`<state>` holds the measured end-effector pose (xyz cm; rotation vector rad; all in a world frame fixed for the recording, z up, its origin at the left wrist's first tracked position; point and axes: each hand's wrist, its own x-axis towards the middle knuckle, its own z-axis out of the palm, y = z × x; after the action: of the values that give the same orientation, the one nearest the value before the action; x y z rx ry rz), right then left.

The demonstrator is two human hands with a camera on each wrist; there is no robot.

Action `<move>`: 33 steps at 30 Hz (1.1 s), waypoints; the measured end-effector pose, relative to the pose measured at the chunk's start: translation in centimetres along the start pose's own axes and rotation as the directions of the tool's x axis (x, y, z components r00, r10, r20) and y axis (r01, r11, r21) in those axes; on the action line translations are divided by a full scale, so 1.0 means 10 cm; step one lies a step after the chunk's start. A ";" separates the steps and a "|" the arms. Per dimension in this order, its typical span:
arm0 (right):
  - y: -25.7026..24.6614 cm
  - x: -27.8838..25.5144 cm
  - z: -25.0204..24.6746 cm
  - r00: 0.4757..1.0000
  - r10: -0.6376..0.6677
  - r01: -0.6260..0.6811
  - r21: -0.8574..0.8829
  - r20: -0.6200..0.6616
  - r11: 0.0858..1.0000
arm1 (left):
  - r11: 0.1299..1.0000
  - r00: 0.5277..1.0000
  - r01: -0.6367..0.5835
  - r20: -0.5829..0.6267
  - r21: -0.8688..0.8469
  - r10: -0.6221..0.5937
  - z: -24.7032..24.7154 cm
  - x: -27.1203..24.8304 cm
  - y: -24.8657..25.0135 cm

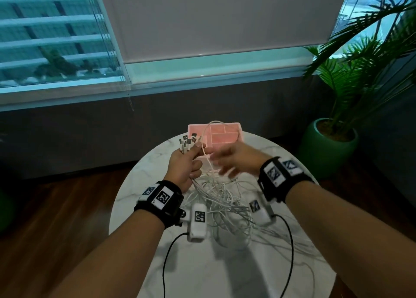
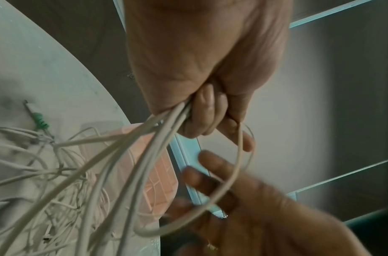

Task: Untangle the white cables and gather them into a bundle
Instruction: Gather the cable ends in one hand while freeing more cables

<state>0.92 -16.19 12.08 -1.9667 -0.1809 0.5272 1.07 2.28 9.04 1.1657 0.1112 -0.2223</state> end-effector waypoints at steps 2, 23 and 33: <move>0.17 0.00 0.18 0.988 0.060 -0.047 -0.096 0.144 0.994 | 1.000 1.000 0.001 0.002 0.007 -0.002 0.02 -0.01 0.01; -1.28 -0.53 -1.42 0.495 -0.478 0.675 -0.026 -0.725 0.737 | 0.994 0.996 0.032 -0.090 0.106 -0.023 -0.28 0.01 -0.16; -0.74 -1.04 -2.21 0.513 -0.417 0.082 -0.440 -0.750 0.894 | 0.982 0.996 0.044 -0.086 0.185 -0.028 -0.22 0.09 -0.24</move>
<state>2.17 -34.76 29.48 -2.2723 0.0567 -0.7429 1.42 3.34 5.85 1.3613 0.1884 -0.2197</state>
